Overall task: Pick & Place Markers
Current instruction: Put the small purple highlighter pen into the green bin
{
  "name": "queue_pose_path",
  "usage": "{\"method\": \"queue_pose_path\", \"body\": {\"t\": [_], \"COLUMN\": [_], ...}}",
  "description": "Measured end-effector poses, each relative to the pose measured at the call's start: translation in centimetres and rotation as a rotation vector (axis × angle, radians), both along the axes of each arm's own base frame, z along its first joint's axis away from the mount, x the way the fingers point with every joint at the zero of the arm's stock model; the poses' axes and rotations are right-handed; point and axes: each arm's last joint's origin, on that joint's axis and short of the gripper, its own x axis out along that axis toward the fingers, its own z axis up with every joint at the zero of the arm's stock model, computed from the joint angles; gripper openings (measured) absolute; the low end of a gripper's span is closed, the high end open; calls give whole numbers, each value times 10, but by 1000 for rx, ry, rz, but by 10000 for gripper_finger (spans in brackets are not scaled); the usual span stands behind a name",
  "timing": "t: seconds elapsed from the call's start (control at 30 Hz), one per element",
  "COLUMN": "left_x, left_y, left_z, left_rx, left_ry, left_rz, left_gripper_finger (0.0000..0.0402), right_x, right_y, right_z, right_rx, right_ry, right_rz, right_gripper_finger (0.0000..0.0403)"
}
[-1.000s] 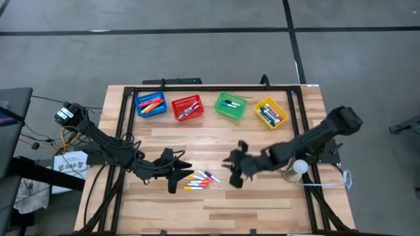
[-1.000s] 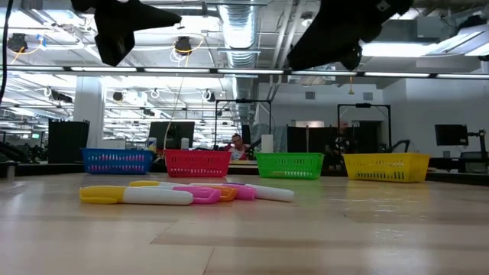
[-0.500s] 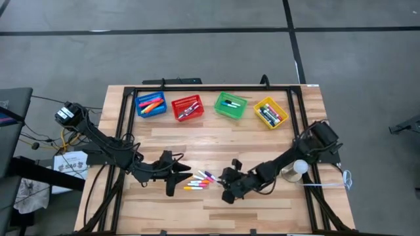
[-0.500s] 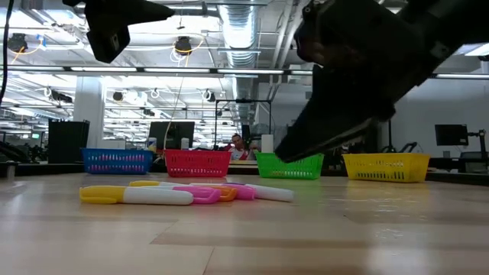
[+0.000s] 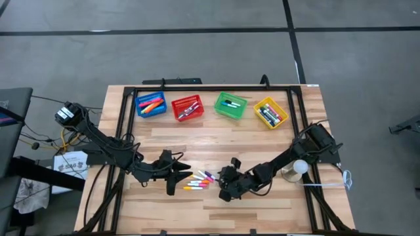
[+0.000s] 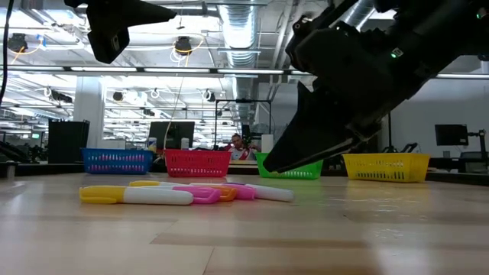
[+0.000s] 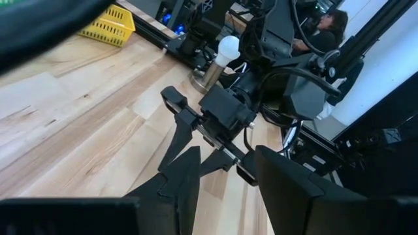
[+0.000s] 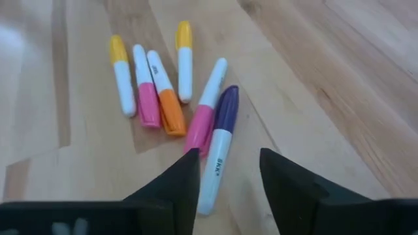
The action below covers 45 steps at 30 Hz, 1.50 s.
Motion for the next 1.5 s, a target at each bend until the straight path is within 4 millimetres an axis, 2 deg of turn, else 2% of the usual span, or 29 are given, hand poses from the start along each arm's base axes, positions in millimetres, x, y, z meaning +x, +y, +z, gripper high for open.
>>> {"method": "queue_pose_path", "body": {"t": [0.33, 0.73, 1.5], "left_x": [0, 0, 0], "left_y": [0, 0, 0], "left_z": [0, 0, 0], "left_rx": [4, 4, 10], "left_ry": [0, 0, 1], "left_rz": [-1, -1, -2], "left_gripper_finger": [144, 144, 144], "right_x": [0, 1, 2], "right_y": [2, -6, -5], "right_z": [0, -2, -1], "right_rx": [22, 7, 45], "right_ry": [0, 33, 11], "right_rz": [19, 1, -28], "right_gripper_finger": [201, 203, 203]}}
